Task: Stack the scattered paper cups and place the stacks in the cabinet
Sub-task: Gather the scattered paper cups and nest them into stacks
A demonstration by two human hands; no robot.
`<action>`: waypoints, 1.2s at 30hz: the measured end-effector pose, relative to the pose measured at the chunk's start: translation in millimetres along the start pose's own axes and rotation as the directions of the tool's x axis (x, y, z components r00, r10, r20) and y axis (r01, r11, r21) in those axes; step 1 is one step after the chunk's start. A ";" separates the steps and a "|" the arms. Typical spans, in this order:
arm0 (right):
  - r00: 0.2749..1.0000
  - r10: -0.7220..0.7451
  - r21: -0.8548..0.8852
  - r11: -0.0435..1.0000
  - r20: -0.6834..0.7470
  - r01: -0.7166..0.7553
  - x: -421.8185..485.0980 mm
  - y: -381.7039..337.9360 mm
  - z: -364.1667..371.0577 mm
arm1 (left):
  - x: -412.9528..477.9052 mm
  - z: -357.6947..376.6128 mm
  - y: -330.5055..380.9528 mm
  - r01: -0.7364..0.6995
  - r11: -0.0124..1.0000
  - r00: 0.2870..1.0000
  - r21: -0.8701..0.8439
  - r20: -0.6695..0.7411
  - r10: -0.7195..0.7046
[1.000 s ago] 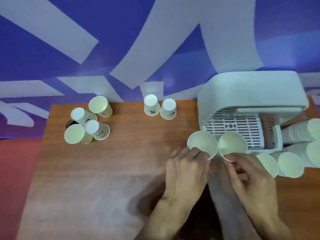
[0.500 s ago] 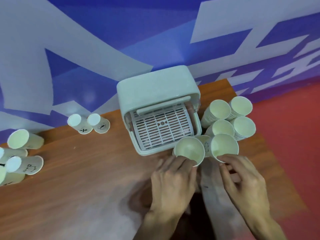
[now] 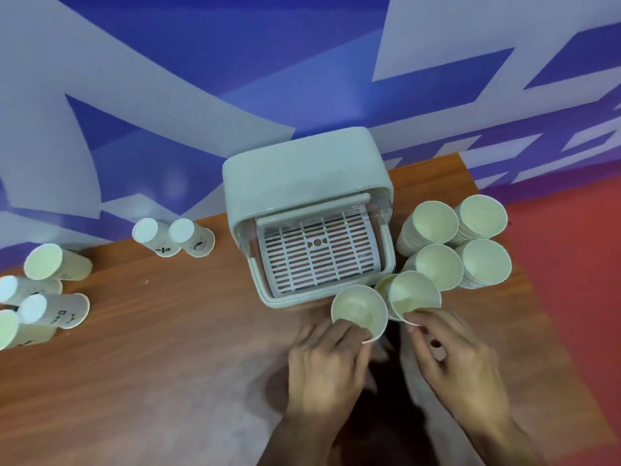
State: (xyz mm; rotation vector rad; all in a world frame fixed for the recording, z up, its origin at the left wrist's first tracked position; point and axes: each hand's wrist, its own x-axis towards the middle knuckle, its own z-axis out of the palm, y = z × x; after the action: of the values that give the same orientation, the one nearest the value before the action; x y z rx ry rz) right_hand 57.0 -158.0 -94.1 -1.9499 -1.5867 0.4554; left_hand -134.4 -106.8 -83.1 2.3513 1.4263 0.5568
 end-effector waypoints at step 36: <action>0.830 -0.314 -0.076 0.918 0.461 0.390 105.6 -225.5 189.7 | -4.8 -108.9 -274.9 0.406 0.895 0.913 0.184 -0.056 -0.403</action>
State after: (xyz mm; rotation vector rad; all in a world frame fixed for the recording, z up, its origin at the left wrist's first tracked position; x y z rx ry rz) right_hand -204.4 14.2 -90.0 -1.6794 -2.2926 0.6590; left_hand -399.6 19.1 -119.2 2.0882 1.9871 0.3337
